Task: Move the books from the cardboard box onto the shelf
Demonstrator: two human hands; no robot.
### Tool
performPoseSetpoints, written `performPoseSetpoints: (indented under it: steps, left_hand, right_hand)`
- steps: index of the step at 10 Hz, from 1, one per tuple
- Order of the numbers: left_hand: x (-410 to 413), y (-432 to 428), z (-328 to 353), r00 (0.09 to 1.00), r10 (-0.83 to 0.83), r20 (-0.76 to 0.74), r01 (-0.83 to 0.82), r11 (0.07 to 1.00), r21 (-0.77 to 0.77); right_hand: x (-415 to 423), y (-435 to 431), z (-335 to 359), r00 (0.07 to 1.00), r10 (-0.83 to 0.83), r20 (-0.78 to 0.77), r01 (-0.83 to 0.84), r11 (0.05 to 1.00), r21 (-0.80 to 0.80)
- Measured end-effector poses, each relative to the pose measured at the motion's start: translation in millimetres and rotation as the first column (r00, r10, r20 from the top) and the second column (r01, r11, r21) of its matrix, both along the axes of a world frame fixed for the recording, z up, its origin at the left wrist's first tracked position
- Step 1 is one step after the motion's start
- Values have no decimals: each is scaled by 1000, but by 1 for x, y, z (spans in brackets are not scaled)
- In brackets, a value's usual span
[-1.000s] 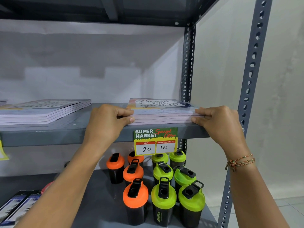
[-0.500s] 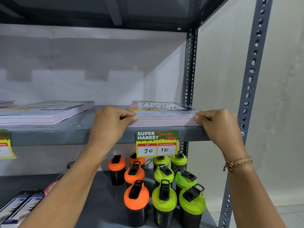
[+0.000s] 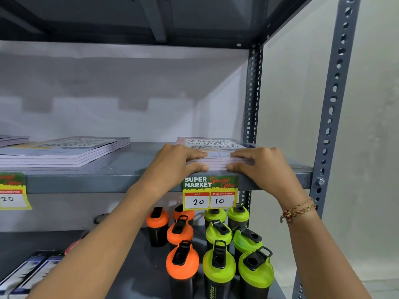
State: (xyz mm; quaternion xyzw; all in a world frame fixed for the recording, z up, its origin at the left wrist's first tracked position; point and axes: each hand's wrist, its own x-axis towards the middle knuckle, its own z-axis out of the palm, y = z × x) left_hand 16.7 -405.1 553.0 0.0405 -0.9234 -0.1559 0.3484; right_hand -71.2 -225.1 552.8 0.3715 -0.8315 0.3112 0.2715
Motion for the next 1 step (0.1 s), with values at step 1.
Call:
performPoseSetpoints:
  steps: [1]
  left_hand:
    - [2,3,0,999,45,-10,-45,997,-57]
  right_hand:
    - [13,0,-26,945,43,-324,-97,984,-150]
